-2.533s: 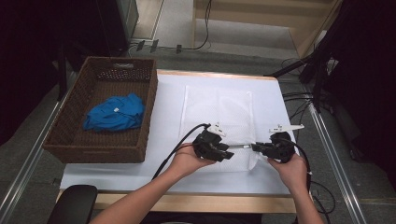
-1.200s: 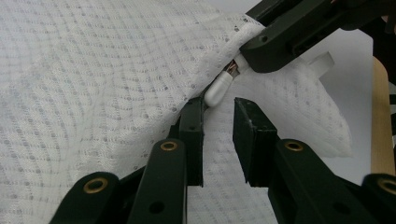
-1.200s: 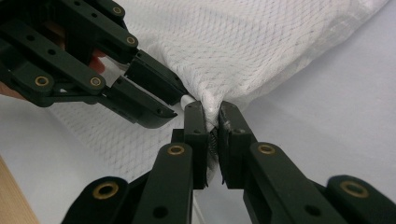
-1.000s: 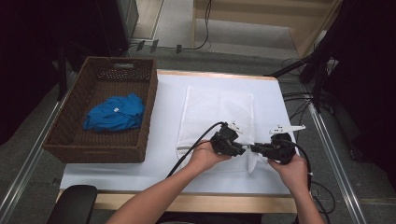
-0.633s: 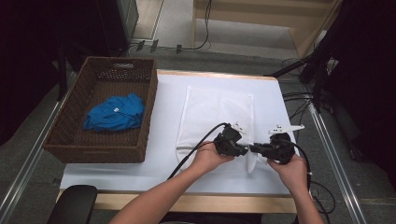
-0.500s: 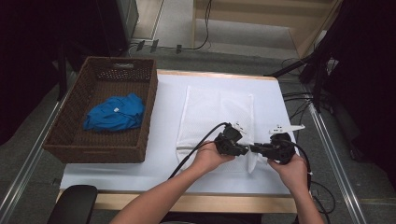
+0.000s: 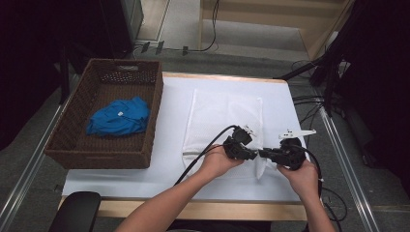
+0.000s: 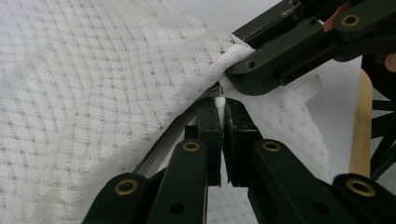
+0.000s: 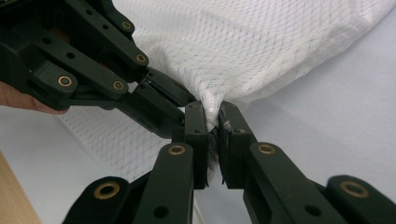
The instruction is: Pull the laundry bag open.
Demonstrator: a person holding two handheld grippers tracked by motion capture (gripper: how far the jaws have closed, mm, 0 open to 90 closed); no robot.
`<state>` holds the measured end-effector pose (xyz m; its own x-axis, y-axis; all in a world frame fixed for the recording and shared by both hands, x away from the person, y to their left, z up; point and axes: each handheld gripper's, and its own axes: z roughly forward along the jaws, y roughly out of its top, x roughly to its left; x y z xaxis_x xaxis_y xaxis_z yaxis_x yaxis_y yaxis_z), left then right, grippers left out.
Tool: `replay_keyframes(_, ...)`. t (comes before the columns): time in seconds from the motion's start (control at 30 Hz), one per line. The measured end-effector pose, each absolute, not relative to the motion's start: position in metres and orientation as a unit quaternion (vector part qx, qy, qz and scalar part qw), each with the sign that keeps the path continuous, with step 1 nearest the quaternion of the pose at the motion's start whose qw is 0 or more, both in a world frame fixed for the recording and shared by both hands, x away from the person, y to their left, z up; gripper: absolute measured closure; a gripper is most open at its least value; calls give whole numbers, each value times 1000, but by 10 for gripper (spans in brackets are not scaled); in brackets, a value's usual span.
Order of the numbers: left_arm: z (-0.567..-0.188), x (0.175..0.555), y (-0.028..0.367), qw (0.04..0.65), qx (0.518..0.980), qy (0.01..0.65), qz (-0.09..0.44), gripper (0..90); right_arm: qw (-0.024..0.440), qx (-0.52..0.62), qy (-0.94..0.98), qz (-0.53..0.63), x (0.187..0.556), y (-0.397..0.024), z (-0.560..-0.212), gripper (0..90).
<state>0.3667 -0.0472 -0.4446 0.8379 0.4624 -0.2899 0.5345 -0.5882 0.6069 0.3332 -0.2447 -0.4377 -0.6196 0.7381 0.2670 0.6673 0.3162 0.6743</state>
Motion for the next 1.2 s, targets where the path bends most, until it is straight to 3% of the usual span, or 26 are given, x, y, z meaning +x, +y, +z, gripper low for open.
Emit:
replay_keyframes(0.7, -445, 373, -42, 327, 891, 310, -62, 881, 54, 426, 819, 382, 336, -246, -435, 868)
replay_keyframes(1.2, -441, 370, -40, 326, 896, 297, -57, 880, 44, 429, 811, 396, 336, -250, -437, 865)
